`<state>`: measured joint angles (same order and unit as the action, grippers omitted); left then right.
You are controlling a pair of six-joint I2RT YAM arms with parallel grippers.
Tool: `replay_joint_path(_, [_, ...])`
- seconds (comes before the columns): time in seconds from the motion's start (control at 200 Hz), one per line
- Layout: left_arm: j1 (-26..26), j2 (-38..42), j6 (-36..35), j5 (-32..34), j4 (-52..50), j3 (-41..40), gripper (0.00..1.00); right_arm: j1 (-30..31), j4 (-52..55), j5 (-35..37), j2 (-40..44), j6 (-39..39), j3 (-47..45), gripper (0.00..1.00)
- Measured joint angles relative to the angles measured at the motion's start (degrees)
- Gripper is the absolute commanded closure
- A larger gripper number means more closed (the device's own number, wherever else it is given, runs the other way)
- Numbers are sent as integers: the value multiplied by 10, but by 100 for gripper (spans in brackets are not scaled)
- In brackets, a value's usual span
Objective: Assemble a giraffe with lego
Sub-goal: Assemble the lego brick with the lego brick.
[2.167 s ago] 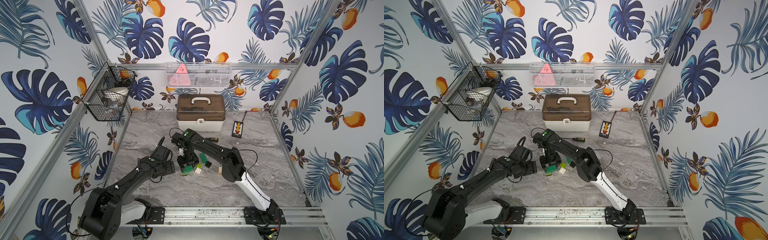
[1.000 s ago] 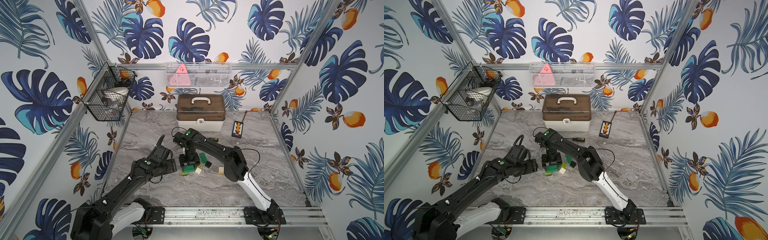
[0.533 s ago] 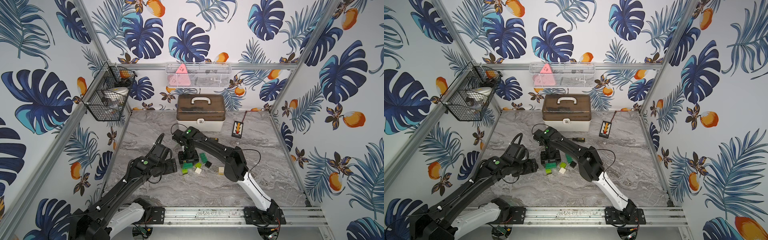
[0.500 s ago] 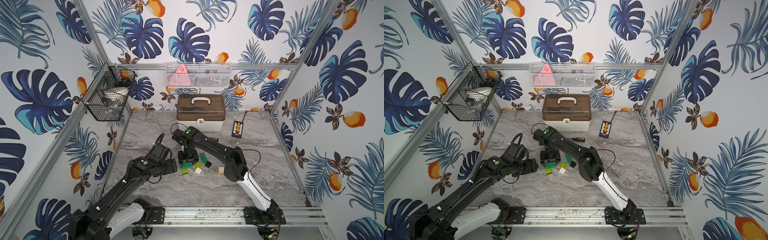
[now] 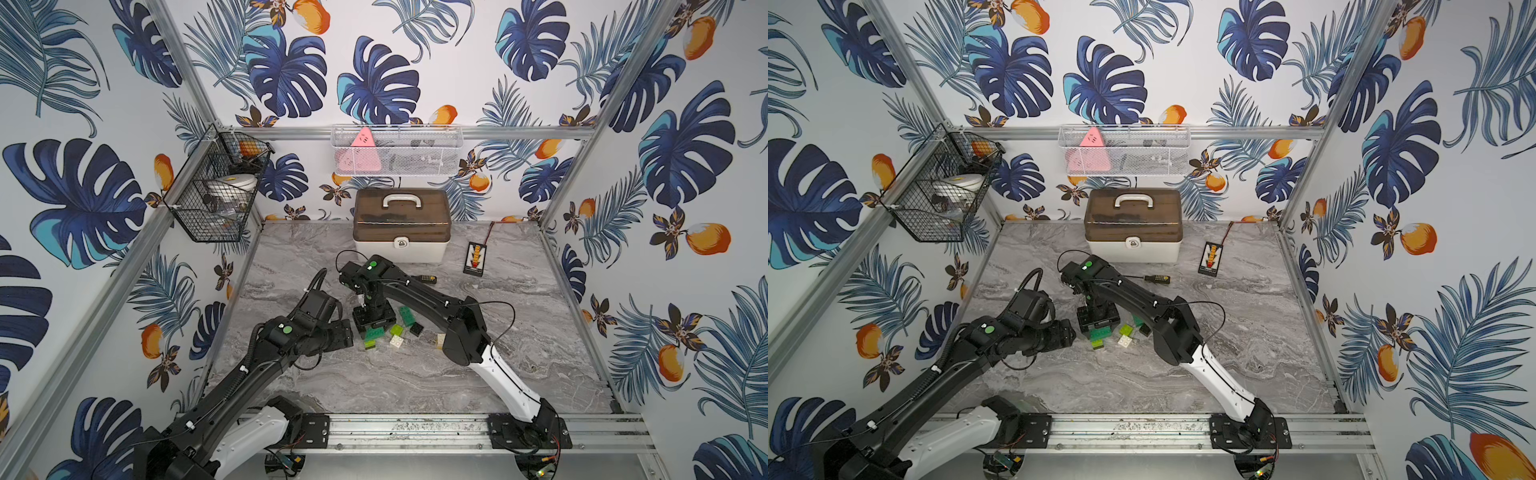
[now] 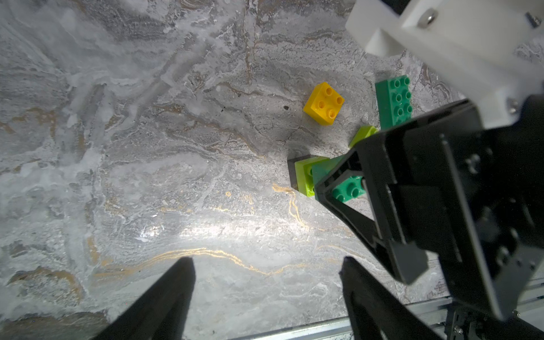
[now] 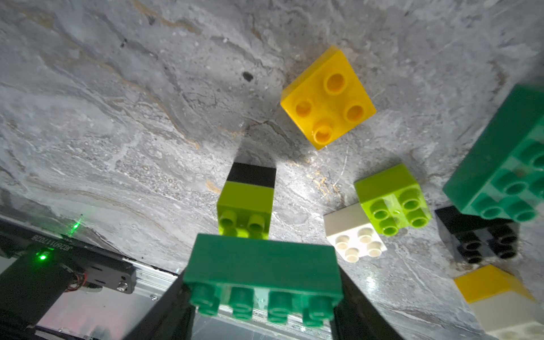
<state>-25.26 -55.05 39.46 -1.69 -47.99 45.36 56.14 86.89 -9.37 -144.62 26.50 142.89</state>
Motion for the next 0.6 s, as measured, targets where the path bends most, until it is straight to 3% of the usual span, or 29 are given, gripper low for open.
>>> replay_joint_path(0.6, [-26,0,16,11,-5,-8,16,0,-8,-8,2,-15,-24,52])
